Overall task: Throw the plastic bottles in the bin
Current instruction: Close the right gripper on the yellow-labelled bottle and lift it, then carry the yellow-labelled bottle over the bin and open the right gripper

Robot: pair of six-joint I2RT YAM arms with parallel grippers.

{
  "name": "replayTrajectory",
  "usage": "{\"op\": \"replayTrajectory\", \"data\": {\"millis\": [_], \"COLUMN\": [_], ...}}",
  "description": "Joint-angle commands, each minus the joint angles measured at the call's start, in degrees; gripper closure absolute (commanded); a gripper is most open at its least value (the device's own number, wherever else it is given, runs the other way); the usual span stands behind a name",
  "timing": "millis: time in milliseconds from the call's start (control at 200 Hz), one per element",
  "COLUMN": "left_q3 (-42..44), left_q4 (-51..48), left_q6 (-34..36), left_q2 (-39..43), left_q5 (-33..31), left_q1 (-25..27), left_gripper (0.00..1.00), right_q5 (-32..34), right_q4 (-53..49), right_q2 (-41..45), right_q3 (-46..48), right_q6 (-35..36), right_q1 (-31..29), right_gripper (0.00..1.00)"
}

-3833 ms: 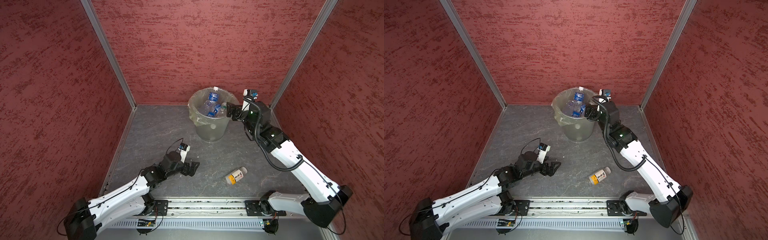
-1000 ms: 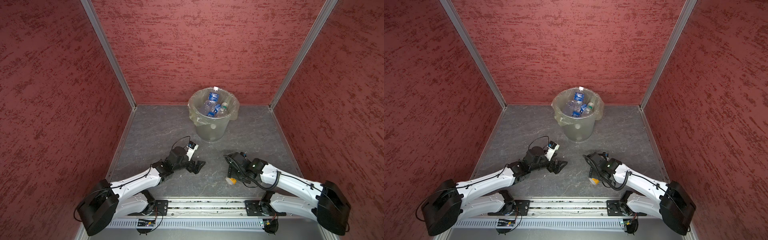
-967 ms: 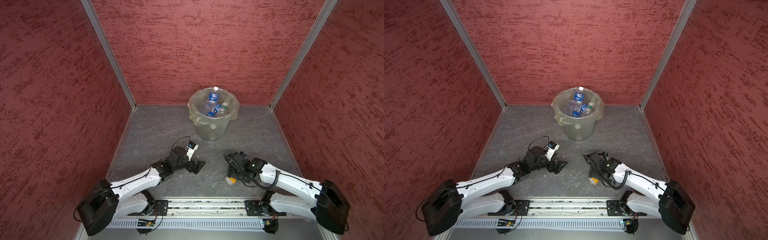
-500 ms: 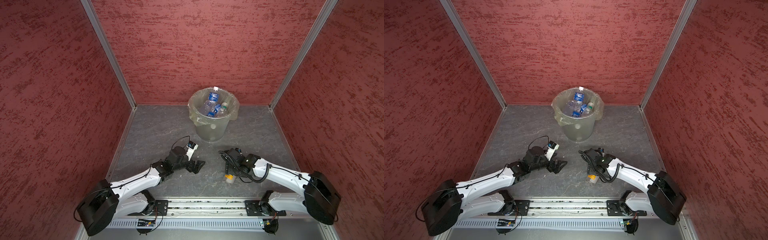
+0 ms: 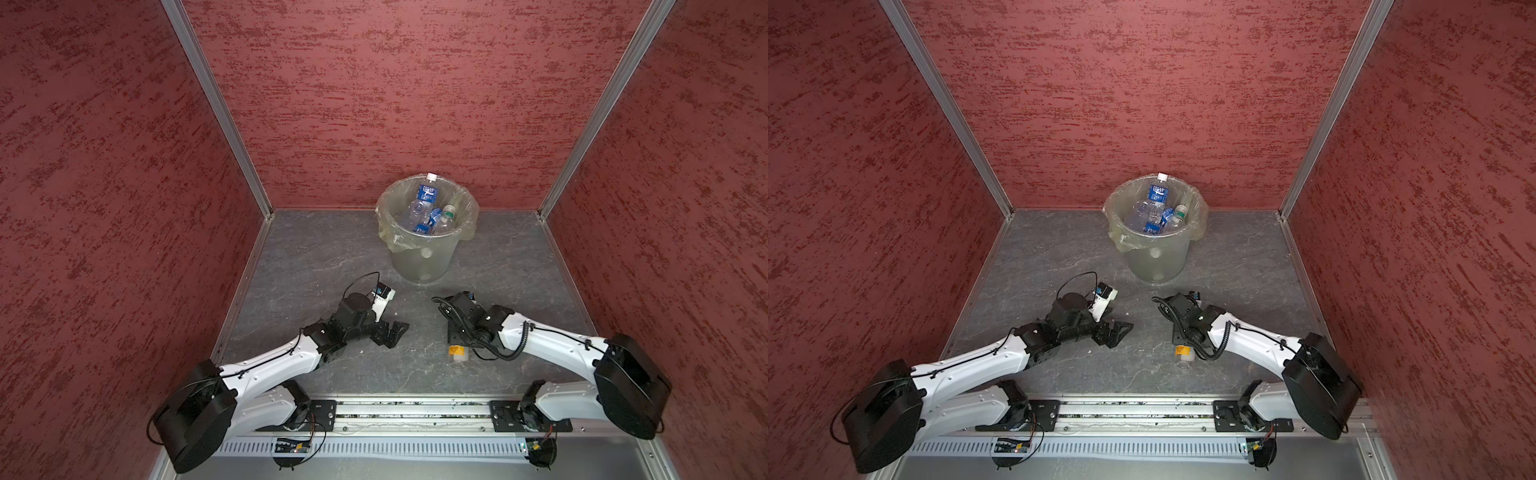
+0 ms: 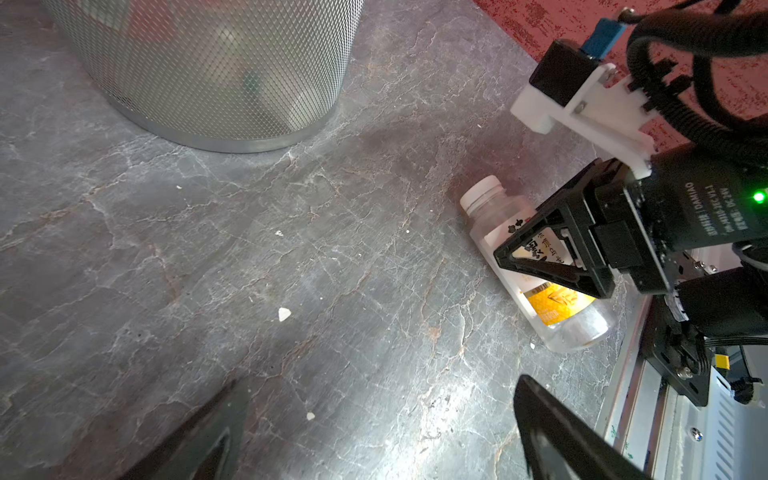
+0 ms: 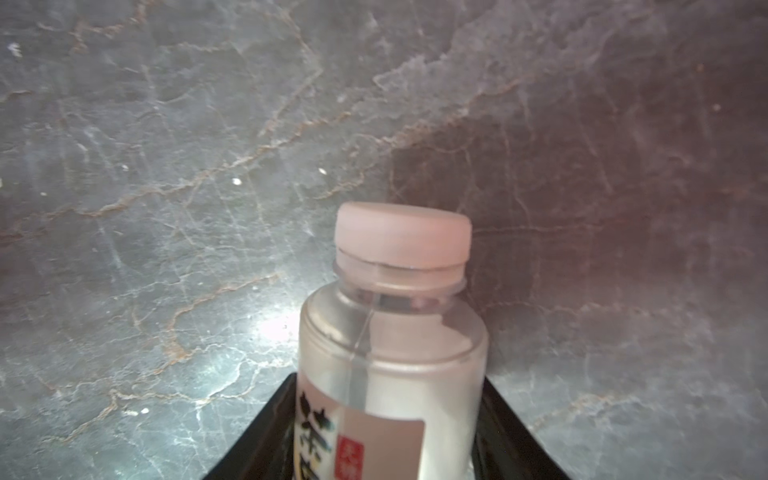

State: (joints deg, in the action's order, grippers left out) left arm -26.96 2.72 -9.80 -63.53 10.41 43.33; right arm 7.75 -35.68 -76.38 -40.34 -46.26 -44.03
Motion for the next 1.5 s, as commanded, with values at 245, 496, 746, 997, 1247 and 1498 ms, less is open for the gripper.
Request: {"op": "replayTrajectory", "data": {"millis": [245,496,746,997,1247,1498], "left_q3": [-0.3,-1.4,-3.0,-4.6,-3.9,-2.3], "left_q4": [-5.3,-9.4,-13.7,-17.1,-17.4,-18.5], "left_q6": [-2.5,-4.7,-7.4,-8.3,-8.8,-8.9], "left_q2": [4.9,8.9,13.4,15.4,17.0,21.1], "left_q5": [-1.0,-2.9,-4.8,-5.4,-5.9,-6.7], "left_q1": [-0.1,1.6,2.6,2.9,2.9,2.9], "left_gripper": [0.01,0.01,0.01,0.01,0.01,0.00], "right_q5": [7.6,12.5,14.7,18.3,23.4,20.7], "right_q4": [4.1,4.6,8.3,12.0,15.7,15.0], "right_q2": [13.4,20.7,28.7,34.4,22.3,-10.9], "right_q3": [-3.7,-4.8,-3.3,-6.7,-24.2,-58.1], "right_q6": [7.4,12.7,17.6,22.4,29.3,36.5], "right_q1": [-0.3,-0.6,-1.2,-1.3,-1.2,9.2], "right_gripper": [0.55,0.61,0.61,0.60,0.61,0.50]}}
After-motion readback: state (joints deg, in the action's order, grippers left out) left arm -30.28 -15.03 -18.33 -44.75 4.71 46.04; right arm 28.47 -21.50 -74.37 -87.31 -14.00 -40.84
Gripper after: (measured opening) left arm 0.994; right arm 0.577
